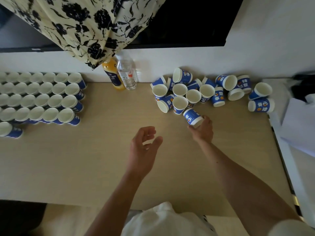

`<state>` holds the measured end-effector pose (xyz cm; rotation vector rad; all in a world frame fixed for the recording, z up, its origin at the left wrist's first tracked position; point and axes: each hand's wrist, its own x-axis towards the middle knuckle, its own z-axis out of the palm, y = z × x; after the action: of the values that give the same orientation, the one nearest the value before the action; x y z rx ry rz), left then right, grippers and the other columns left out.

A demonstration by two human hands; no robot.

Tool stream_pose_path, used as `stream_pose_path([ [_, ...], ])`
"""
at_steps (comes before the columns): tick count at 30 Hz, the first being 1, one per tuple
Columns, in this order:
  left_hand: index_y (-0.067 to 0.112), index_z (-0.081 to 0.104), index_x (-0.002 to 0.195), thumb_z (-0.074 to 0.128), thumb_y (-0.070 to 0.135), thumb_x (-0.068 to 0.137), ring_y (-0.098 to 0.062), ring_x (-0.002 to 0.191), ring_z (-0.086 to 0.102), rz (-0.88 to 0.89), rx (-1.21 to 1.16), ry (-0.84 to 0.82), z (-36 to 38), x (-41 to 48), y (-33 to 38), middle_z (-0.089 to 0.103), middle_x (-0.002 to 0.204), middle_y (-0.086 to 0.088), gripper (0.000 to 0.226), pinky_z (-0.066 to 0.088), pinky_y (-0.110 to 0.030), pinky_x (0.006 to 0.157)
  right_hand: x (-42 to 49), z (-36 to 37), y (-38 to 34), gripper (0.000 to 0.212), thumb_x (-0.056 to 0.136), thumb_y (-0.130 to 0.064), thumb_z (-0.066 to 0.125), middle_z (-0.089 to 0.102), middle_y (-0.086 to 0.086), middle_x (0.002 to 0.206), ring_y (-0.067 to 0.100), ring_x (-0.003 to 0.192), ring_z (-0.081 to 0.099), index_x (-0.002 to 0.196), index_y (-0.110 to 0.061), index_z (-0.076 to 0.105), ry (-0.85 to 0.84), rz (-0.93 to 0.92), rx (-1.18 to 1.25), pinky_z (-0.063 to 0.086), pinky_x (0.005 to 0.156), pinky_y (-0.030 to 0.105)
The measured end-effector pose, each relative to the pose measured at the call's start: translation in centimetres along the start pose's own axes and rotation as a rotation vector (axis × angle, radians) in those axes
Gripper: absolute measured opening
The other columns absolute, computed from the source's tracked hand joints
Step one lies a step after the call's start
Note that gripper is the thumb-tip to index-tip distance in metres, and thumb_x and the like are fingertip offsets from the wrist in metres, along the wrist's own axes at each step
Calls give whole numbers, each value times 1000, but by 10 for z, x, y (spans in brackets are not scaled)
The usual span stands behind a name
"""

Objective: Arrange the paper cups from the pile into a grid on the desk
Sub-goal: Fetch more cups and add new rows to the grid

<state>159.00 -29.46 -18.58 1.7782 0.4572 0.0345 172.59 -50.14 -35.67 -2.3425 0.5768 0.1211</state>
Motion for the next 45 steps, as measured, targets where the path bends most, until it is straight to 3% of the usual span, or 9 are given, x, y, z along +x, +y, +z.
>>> stream_pose_path([
  [7,23,64,111,77,20,86,-4,107,63,29,100,-37,10,0,2,69,110,12,27,57,-37,88,-15,-32,-7,69,70,-31,86,52,7,126,24,109,57,129,-14,53,-45,-106,180,45,91,30],
  [11,23,61,119,81,24,81,-5,110,59,75,244,-96,19,4,2,65,114,12,43,53,-34,92,-31,-59,-26,66,70,-29,87,56,1,123,15,108,59,128,-23,56,-217,-254,255,51,96,35],
  [16,20,52,134,85,25,74,-10,118,53,159,405,-170,33,8,0,60,128,8,69,41,-24,98,-60,-95,-58,83,72,-24,89,60,-6,121,4,108,57,143,-26,45,-445,-521,281,41,81,5],
  [22,19,55,130,79,46,60,-17,110,60,258,396,-111,39,15,4,64,122,8,79,51,-44,93,-80,-109,-79,94,68,-23,92,61,-8,116,6,107,57,147,-29,39,-543,-596,307,36,82,3],
  [27,16,61,120,86,36,63,-12,100,64,270,304,-61,36,24,5,69,112,7,66,54,-36,83,-86,-108,-91,90,69,-33,88,64,-12,115,7,108,59,146,-31,41,-630,-593,411,40,85,12],
  [30,18,61,121,91,25,66,-4,99,64,214,222,-4,29,23,3,69,110,8,63,52,-21,81,-64,-84,-78,70,75,-37,78,68,6,116,23,109,64,137,-22,50,-480,-381,674,51,93,35],
  [35,17,61,119,92,13,65,8,98,59,176,179,93,14,18,2,68,108,13,62,40,-3,78,-26,-9,-51,77,69,-28,92,60,16,121,25,103,62,131,-11,50,-127,63,579,53,86,34],
  [40,21,61,119,93,16,64,6,101,60,154,217,147,-6,13,-2,66,109,19,64,42,-5,79,4,48,-58,89,63,-29,94,47,9,130,21,112,53,134,-9,46,-60,111,583,48,96,33],
  [45,28,58,123,93,27,65,1,106,60,98,265,198,-25,3,-7,66,114,20,68,51,-27,88,21,76,-63,70,49,-39,90,63,2,107,20,97,63,108,-12,63,84,10,577,54,87,33],
])
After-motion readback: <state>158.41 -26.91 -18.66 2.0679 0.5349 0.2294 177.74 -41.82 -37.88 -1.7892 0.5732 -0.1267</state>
